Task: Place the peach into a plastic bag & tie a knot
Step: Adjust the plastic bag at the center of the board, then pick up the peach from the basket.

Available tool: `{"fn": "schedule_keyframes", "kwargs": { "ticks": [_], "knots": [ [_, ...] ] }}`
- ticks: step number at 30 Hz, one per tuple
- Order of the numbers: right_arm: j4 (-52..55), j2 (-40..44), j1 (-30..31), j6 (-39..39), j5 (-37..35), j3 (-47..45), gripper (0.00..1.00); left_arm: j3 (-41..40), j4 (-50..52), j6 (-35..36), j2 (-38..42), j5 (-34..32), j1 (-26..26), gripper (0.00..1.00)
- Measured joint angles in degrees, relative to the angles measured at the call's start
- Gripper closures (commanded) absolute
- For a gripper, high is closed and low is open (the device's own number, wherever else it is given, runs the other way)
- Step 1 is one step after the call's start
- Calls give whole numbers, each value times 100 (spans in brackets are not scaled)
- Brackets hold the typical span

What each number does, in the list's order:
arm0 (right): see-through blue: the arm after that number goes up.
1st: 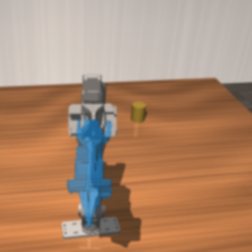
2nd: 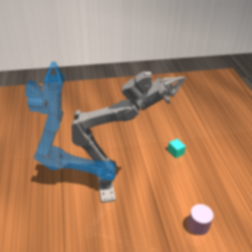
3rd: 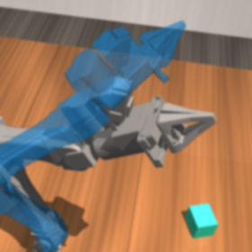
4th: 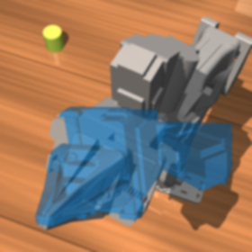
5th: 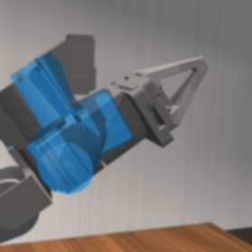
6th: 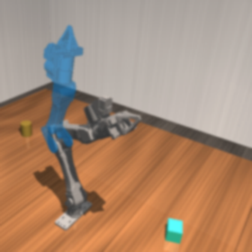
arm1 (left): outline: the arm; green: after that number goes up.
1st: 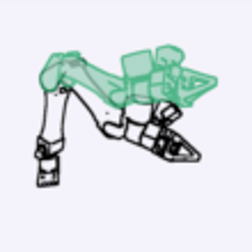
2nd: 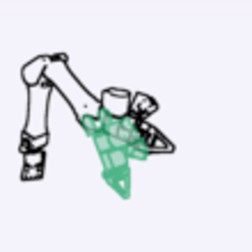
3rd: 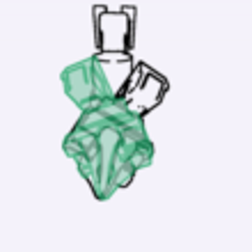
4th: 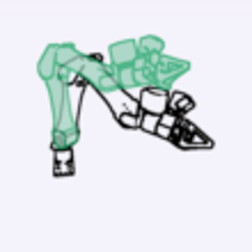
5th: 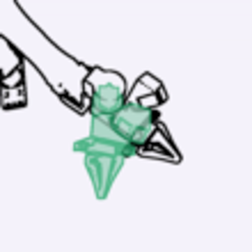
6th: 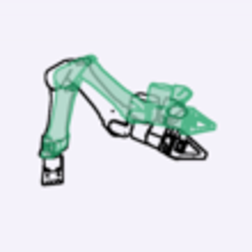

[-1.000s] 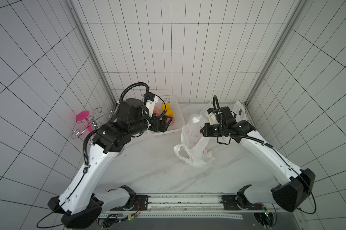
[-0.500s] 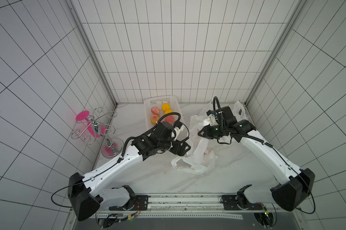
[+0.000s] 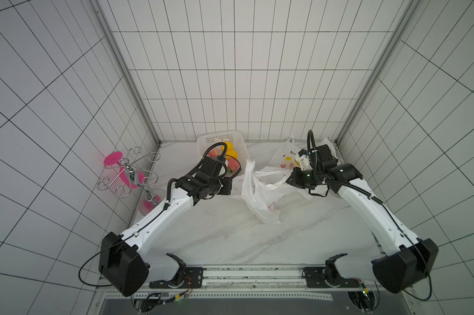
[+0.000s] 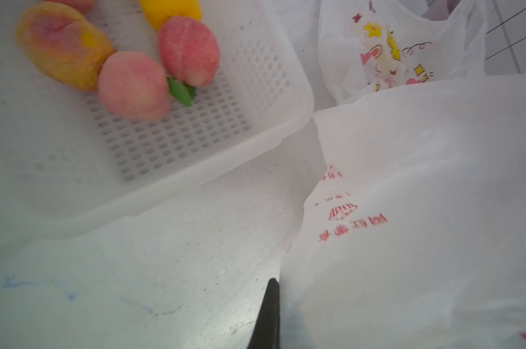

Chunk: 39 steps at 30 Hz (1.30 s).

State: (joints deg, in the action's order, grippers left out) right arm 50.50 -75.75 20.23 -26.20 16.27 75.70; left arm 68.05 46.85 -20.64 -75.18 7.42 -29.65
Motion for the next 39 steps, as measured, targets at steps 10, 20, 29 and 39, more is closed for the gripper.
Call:
{"fn": "schedule_keyframes", "kwargs": {
  "ticks": [10, 20, 29, 39],
  "knots": [
    [-24, -225, 358, 15, 203, -22, 100, 514, 52, 433, 24, 1558, -1384, 47],
    [-1029, -260, -37, -79, 953, -1086, 100, 291, -254, 660, 807, 1725, 848, 29],
    [-1283, -219, -289, -179, 1110, -1130, 100, 1084, -761, 927, -654, -2, 999, 24],
    [-1213, -219, -527, -168, 1132, -1128, 100, 3724, -494, 1497, -4627, -1027, 459, 15]
  ]
}}
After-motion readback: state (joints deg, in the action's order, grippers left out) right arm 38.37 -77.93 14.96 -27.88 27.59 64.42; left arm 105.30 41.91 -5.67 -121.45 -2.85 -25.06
